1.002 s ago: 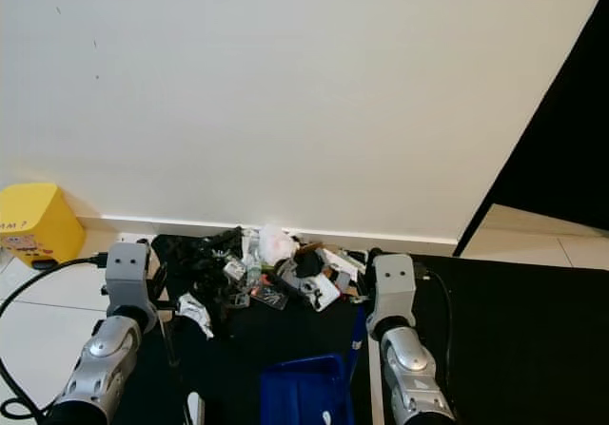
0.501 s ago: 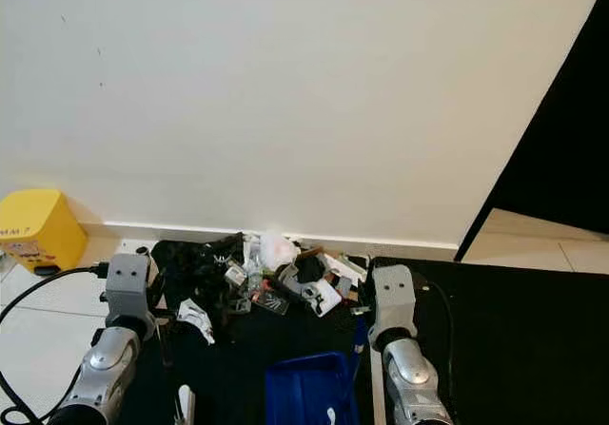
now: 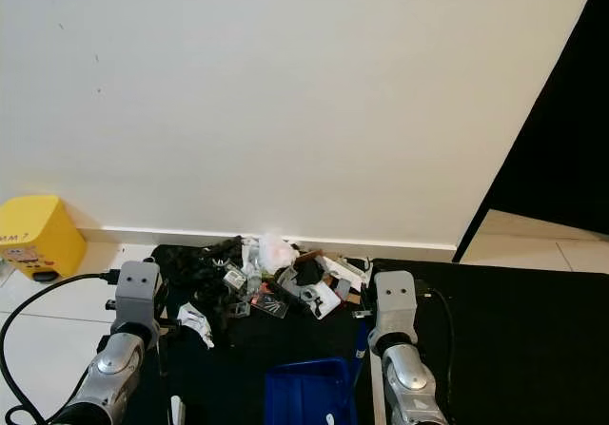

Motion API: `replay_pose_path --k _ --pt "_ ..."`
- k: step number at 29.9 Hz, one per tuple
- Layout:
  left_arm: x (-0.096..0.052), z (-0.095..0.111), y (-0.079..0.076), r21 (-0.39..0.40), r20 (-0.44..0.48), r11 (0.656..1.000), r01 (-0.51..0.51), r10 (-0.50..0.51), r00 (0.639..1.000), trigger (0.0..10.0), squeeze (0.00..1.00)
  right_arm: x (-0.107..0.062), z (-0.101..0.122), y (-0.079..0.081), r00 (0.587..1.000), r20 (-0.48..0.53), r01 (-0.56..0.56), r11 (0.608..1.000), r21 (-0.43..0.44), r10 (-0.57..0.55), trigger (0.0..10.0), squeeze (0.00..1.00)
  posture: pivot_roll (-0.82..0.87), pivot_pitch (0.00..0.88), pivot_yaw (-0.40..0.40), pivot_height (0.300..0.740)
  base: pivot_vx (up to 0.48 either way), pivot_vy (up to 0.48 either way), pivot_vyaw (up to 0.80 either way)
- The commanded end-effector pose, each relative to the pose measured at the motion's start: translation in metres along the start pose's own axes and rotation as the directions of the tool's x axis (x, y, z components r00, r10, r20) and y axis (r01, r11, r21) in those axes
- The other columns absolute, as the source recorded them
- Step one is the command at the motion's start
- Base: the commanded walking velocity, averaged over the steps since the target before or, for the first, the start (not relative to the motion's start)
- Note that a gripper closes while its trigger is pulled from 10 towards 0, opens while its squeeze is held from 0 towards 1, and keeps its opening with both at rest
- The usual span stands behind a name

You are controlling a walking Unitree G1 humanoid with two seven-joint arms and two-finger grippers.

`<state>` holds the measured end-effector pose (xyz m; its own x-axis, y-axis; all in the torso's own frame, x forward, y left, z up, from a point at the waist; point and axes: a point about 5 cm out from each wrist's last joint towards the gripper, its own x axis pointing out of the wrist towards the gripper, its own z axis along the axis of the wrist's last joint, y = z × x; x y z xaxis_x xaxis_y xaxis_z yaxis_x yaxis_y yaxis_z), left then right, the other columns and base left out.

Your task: Sweep floor

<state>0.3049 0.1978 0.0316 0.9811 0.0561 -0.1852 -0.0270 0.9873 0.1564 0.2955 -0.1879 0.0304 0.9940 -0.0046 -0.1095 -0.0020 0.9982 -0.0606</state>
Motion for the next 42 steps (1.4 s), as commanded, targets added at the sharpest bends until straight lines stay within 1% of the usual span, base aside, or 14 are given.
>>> replay_pose_path --k 1,3,5,7,11,15,24,28,29,33,34,36,38,42 --pt "-0.005 -0.01 0.007 0.078 -0.043 0.997 0.002 0.001 0.999 10.0 0.0 -0.005 -0.011 0.001 0.999 -0.046 0.006 1.0 -0.005 -0.006 10.0 0.0 -0.04 0.085 0.079 0.74 0.0 0.0 0.0" --pt "-0.005 -0.011 0.006 0.08 -0.044 0.997 0.004 -0.001 0.999 10.0 0.0 -0.005 -0.011 0.001 0.999 -0.047 0.006 1.0 -0.007 -0.006 10.0 0.0 -0.04 0.085 0.079 0.74 0.0 0.0 0.0" --pt "-0.005 -0.016 0.01 0.055 -0.089 0.998 0.006 -0.001 0.996 10.0 0.0 -0.006 -0.013 0.003 0.998 -0.061 0.002 1.0 -0.012 -0.003 10.0 0.0 -0.04 0.083 0.078 0.74 0.0 0.0 0.0" --pt "-0.005 -0.017 0.012 0.048 -0.106 0.999 0.003 0.002 0.994 10.0 0.0 -0.006 -0.014 0.004 0.998 -0.066 0.003 1.0 -0.006 -0.003 10.0 0.0 -0.04 0.079 0.08 0.74 0.0 0.0 0.0" --pt "-0.005 -0.018 0.01 0.08 -0.116 0.997 0.024 -0.015 0.993 10.0 0.0 -0.005 -0.015 0.005 0.997 -0.076 0.008 1.0 0.009 -0.007 10.0 0.0 -0.04 0.077 0.081 0.74 0.0 0.0 0.0" --pt "-0.006 -0.02 0.007 0.118 -0.125 0.992 0.044 -0.029 0.992 10.0 0.0 -0.006 -0.017 0.007 0.996 -0.085 -0.005 1.0 -0.005 0.005 10.0 0.0 -0.05 0.066 0.085 0.74 0.0 0.0 0.0" --pt "-0.007 -0.023 0.005 0.105 -0.147 0.993 0.046 -0.03 0.989 10.0 0.0 -0.008 -0.02 0.005 0.995 -0.1 -0.008 1.0 -0.005 0.008 10.0 0.0 -0.07 0.061 0.09 0.74 0.0 0.0 0.0" --pt "-0.008 -0.025 0.006 0.115 -0.152 0.993 0.016 0.001 0.988 10.0 0.0 -0.009 -0.021 0.003 0.995 -0.101 0.01 1.0 0.0 -0.01 10.0 0.0 -0.07 0.066 0.097 0.74 0.0 0.0 0.0" --pt "-0.008 -0.025 0.007 0.137 -0.161 0.99 0.004 0.018 0.987 10.0 0.0 -0.009 -0.021 0.003 0.995 -0.1 0.014 1.0 -0.001 -0.014 10.0 0.0 -0.08 0.07 0.096 0.74 0.0 0.0 0.0" --pt "-0.008 -0.027 0.007 0.164 -0.17 0.987 -0.004 0.032 0.985 10.0 0.0 -0.01 -0.021 0.002 0.995 -0.101 0.015 1.0 -0.001 -0.015 10.0 0.0 -0.06 0.056 0.075 0.74 0.0 0.0 0.0" --pt "-0.009 -0.028 0.007 0.199 -0.169 0.98 -0.027 0.062 0.984 10.0 0.03 -0.011 -0.023 0.002 0.994 -0.109 0.008 1.0 0.0 -0.008 10.0 0.0 -0.04 0.064 0.069 0.74 0.0 0.0 0.0" --pt "-0.01 -0.03 0.008 0.218 -0.171 0.975 -0.045 0.084 0.982 10.0 0.04 -0.011 -0.024 0.003 0.993 -0.118 -0.013 1.0 -0.009 0.012 10.0 0.0 -0.04 0.076 0.068 0.74 0.0 0.0 0.0" --pt "-0.01 -0.03 0.008 0.218 -0.169 0.975 -0.046 0.084 0.982 10.0 0.04 -0.01 -0.024 0.003 0.993 -0.119 -0.019 1.0 -0.012 0.017 10.0 0.0 -0.04 0.076 0.068 0.74 0.0 0.0 0.0" --pt "-0.011 -0.031 0.012 0.196 -0.191 0.979 -0.052 0.09 0.978 10.0 0.0 -0.011 -0.025 0.003 0.993 -0.12 -0.006 1.0 -0.004 0.005 10.0 0.0 -0.03 0.092 0.05 0.74 0.0 0.0 0.0"
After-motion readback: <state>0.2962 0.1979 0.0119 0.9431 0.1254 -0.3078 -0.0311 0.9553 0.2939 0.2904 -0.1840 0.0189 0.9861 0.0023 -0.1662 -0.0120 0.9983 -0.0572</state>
